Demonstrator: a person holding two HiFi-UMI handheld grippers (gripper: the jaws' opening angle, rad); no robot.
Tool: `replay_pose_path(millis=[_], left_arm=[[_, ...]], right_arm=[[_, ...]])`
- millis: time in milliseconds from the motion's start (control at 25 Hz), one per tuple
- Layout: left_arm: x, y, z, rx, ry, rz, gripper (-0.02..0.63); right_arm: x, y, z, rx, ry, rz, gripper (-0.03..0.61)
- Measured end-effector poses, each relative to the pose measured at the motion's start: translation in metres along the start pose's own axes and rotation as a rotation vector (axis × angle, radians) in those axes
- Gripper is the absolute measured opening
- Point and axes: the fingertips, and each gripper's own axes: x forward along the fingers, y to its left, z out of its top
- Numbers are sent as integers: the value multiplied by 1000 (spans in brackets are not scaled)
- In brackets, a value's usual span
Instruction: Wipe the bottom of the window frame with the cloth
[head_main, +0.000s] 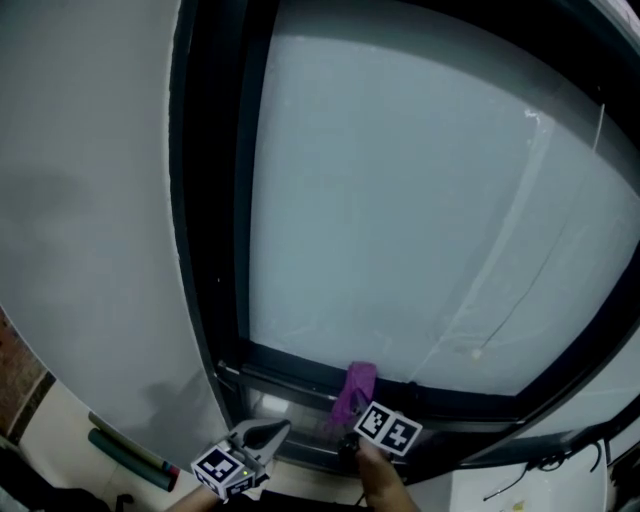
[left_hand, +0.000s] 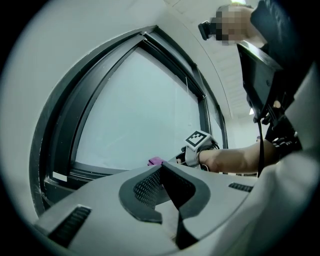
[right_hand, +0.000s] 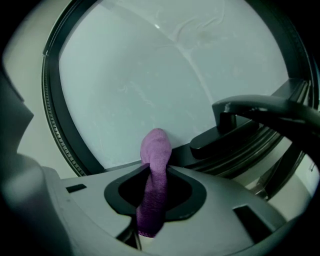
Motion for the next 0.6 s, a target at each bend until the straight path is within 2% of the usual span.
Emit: replay_pose_path(millis=[600], left_arm=[[16,-4,-9,-12,15,-103,5]], right_arm=[[-28,-31,9,93,-122,-52,86]])
